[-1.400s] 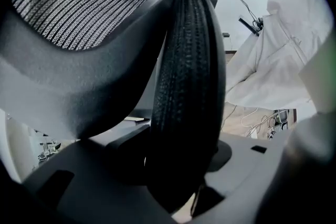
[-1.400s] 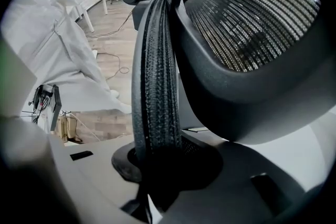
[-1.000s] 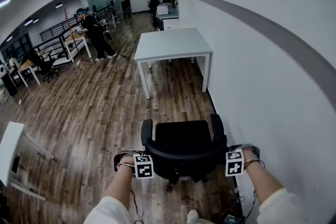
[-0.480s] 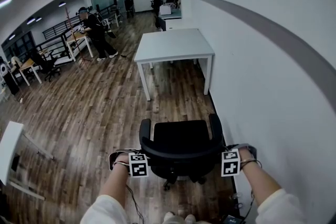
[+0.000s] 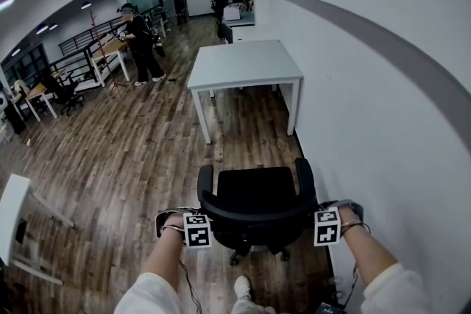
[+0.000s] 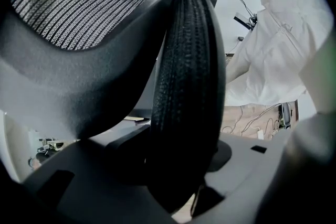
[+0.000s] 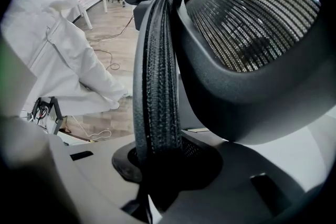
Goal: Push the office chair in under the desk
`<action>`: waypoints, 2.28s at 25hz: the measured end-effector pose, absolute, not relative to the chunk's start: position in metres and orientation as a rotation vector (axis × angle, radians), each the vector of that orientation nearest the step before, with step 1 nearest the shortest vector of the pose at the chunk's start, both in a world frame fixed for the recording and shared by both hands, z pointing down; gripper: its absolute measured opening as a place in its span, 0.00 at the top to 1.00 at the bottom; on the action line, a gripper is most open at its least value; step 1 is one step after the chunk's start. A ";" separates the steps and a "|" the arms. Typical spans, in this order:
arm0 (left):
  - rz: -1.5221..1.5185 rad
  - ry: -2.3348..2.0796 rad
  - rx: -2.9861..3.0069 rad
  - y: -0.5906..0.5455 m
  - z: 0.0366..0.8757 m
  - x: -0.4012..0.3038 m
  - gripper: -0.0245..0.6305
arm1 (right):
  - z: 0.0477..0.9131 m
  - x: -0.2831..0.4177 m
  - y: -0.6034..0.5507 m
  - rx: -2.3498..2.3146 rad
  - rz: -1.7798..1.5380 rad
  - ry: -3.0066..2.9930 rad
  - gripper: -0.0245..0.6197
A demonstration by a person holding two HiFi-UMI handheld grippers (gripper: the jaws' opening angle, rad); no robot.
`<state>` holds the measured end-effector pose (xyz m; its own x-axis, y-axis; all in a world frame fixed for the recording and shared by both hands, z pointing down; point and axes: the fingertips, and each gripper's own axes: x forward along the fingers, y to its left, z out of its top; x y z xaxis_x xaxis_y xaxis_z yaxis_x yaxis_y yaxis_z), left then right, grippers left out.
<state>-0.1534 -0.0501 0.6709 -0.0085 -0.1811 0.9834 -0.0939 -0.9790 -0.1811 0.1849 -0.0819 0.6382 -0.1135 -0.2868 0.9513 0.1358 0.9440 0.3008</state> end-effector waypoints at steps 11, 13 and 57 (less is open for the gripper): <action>-2.163 0.284 -2.167 -0.121 0.674 -0.149 0.64 | 0.640 0.189 -0.151 0.129 -0.357 -1.640 0.80; -2.167 0.277 -2.165 -0.132 0.674 -0.151 0.64 | 0.640 0.186 -0.161 0.129 -0.355 -1.641 0.80; -2.180 0.264 -2.146 -0.403 0.675 -0.209 0.65 | 0.641 0.130 -0.435 0.157 -0.395 -1.651 0.81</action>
